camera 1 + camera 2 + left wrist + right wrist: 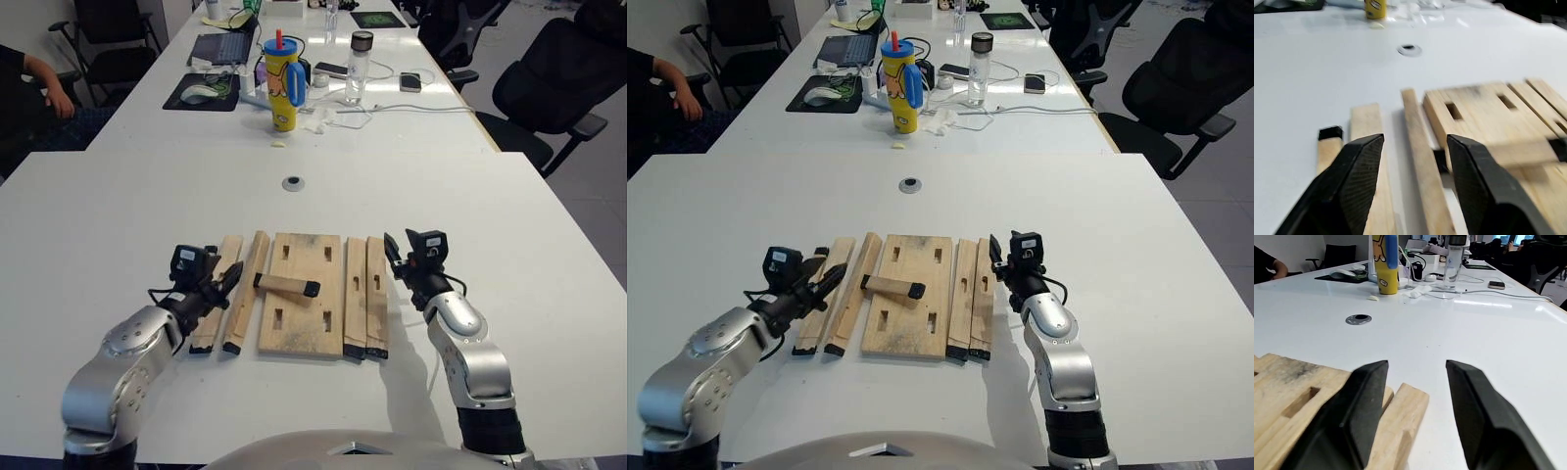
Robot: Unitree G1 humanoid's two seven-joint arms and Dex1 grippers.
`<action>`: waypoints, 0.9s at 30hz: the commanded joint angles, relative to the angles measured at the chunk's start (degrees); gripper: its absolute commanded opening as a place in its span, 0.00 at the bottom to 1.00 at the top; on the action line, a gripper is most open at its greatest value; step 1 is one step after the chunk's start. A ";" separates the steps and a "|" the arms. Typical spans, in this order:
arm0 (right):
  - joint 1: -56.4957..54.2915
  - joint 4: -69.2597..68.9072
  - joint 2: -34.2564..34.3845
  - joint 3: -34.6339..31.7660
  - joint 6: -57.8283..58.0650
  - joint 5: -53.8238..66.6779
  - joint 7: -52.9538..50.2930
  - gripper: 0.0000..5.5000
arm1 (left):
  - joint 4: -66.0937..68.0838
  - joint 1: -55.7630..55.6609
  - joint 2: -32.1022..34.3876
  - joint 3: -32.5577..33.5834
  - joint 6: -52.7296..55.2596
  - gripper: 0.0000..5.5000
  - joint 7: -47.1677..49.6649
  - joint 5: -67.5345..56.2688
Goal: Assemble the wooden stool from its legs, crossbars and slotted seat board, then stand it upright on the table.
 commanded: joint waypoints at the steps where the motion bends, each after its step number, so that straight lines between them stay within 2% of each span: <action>1: 2.23 -2.35 1.59 -0.13 -0.73 -0.85 -2.14 0.40 | -3.50 2.44 5.54 -0.32 3.61 0.44 -2.89 -1.04; 18: 3.03 -3.94 2.56 1.71 0.38 -1.20 -2.16 0.40 | -2.66 4.00 6.95 -4.74 9.67 0.44 -0.30 1.60; 27: 3.89 -4.71 3.17 1.73 0.51 -1.39 -2.74 0.40 | 4.82 2.29 7.35 -1.13 11.60 0.44 1.80 5.02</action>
